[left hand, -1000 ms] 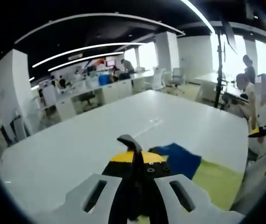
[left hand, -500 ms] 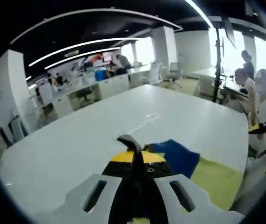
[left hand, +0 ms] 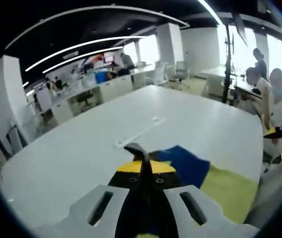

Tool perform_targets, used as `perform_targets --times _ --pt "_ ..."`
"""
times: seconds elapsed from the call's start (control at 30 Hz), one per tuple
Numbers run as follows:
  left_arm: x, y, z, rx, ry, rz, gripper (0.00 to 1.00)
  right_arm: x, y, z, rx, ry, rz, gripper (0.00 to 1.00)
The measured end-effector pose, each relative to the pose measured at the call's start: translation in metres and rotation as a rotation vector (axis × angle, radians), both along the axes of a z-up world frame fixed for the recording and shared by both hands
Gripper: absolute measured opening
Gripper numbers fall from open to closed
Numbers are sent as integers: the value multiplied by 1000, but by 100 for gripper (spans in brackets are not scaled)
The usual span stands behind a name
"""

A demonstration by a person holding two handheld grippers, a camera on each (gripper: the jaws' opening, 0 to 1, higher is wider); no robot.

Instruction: Fold the garment on the visible template until the final outline fits inside the template.

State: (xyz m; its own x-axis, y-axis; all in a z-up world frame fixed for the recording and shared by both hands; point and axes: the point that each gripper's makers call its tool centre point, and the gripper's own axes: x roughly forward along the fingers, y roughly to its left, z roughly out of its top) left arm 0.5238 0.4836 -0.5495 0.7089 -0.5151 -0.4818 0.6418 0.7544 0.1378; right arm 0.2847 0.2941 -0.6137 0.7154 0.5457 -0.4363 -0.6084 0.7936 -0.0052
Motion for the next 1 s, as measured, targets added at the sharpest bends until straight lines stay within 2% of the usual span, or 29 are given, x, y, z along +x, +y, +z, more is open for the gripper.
perform_targets --times 0.73,1.0 --pt "5 -36 -32 2 51 -35 0 -1 -11 -8 21 24 -58 100" --pt "3 -61 -43 0 79 -80 0 -1 -13 -13 19 40 -66 100"
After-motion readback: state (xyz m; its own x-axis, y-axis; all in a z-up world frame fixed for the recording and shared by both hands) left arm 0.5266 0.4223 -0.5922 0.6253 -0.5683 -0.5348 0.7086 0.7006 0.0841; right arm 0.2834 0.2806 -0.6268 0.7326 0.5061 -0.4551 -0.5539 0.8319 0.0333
